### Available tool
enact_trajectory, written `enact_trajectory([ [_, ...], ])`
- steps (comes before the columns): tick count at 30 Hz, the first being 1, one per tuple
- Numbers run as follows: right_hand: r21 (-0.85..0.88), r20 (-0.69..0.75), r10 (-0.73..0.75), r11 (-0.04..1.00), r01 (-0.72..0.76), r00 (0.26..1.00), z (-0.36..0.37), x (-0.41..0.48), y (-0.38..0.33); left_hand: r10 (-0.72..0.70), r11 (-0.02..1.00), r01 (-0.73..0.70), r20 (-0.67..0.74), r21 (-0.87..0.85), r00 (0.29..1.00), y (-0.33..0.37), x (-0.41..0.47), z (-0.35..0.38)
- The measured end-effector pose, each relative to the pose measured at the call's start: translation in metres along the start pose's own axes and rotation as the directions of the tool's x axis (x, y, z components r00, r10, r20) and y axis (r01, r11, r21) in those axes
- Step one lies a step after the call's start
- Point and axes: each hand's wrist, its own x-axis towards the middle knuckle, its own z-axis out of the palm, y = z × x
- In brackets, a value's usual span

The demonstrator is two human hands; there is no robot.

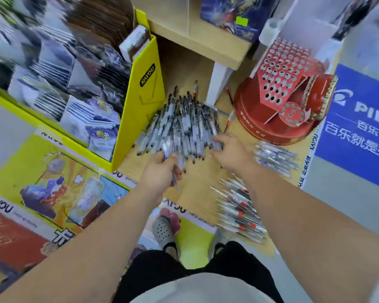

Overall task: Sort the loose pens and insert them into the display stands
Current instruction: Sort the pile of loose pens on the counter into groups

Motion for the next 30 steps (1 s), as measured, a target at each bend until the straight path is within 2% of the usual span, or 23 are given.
enact_trajectory([
  [5, 0.042, -0.043, 0.002, 0.999, -0.001, 0.999, 0.012, 0.002, -0.010, -0.020, 1.000, 0.020, 0.034, 0.006, 0.999, -0.005, 0.004, -0.016],
  [11, 0.063, 0.012, -0.043, 0.997, 0.042, 0.999, 0.023, 0.003, -0.018, -0.028, 0.997, 0.028, -0.010, 0.070, 1.000, 0.004, 0.011, -0.015],
  [20, -0.003, 0.038, -0.251, 0.968, 0.251, 0.967, 0.024, -0.005, -0.019, 0.016, 0.980, 0.002, -0.090, 0.200, 0.996, 0.024, 0.014, -0.006],
  [26, -0.067, 0.061, -0.329, 0.941, 0.332, 0.942, 0.035, -0.012, -0.021, 0.017, 0.966, -0.001, -0.059, 0.260, 0.998, 0.030, 0.025, 0.000],
  [28, -0.053, -0.013, -0.312, 0.949, 0.311, 0.950, 0.031, -0.011, -0.019, 0.002, 0.958, 0.009, -0.038, 0.286, 0.999, 0.032, 0.036, 0.000],
  [30, 0.072, -0.165, -0.214, 0.971, 0.228, 0.963, 0.023, -0.008, -0.016, -0.018, 0.956, 0.021, -0.013, 0.293, 1.000, 0.036, 0.048, 0.000],
])
